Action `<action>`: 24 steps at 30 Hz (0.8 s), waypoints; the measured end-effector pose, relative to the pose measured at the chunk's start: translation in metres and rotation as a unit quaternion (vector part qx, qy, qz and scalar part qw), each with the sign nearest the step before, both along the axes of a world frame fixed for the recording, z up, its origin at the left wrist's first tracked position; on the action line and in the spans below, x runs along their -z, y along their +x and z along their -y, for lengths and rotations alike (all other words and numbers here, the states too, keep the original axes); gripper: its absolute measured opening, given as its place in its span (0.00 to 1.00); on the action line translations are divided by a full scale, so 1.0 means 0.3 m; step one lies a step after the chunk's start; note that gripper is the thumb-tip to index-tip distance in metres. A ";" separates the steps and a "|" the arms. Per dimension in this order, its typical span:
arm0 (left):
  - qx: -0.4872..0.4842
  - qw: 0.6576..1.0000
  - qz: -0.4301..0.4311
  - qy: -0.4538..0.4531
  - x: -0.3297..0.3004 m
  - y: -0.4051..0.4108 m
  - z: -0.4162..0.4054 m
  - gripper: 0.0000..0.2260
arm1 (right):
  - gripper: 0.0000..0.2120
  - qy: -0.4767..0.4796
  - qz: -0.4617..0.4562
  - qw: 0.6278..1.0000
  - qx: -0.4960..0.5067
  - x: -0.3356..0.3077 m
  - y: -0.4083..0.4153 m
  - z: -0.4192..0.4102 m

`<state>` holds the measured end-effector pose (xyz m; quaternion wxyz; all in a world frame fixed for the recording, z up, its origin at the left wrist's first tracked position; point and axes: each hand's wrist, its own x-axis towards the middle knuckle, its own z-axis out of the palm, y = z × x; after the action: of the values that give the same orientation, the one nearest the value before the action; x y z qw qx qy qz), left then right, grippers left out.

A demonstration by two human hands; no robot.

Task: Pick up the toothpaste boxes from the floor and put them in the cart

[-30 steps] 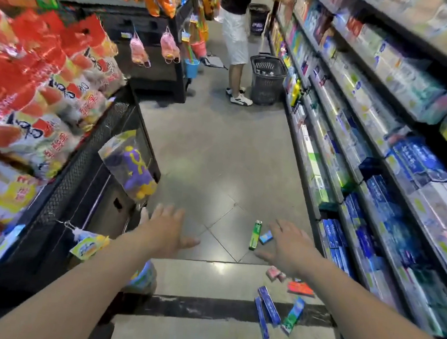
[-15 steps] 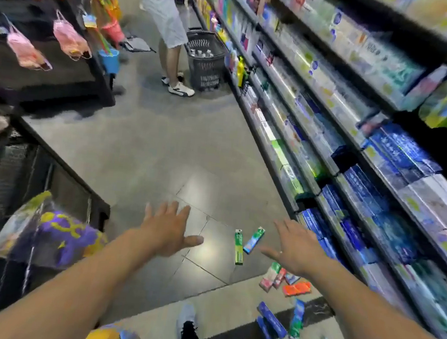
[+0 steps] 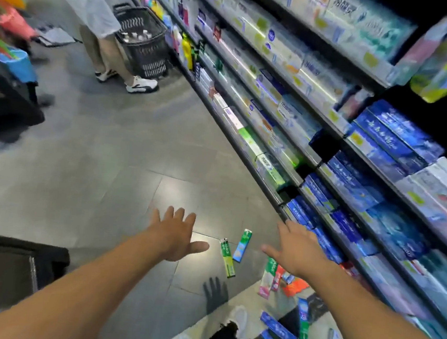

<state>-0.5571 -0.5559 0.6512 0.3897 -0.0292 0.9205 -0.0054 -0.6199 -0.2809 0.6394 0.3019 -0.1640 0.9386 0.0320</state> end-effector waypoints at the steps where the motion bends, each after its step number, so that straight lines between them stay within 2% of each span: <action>1: 0.003 1.000 0.001 0.001 0.044 -0.042 -0.005 0.42 | 0.36 -0.003 0.002 1.000 0.005 0.046 -0.042 0.004; 6: -0.007 1.000 0.014 0.028 0.374 -0.229 -0.044 0.42 | 0.36 -0.011 0.011 0.999 0.046 0.344 -0.222 0.056; 10: 0.002 0.999 0.014 0.035 0.793 -0.328 -0.110 0.40 | 0.28 -0.028 0.010 0.993 0.117 0.725 -0.294 0.090; 13: -0.006 0.999 0.010 0.035 1.150 -0.360 -0.178 0.38 | 0.28 -0.027 0.021 0.984 0.176 1.068 -0.307 0.102; 19: -0.090 0.995 0.008 0.046 1.845 -0.360 -0.281 0.38 | 0.31 -0.049 0.047 0.955 0.289 1.755 -0.298 0.111; 24: -0.177 0.983 -0.001 0.045 2.247 -0.372 -0.314 0.36 | 0.29 -0.072 0.038 0.937 0.341 2.160 -0.331 0.139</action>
<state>-0.6687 -0.4617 -0.0230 0.3849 -0.1738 0.9003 0.1050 -0.7193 -0.3227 -0.0087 0.3175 0.1437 0.9258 -0.1464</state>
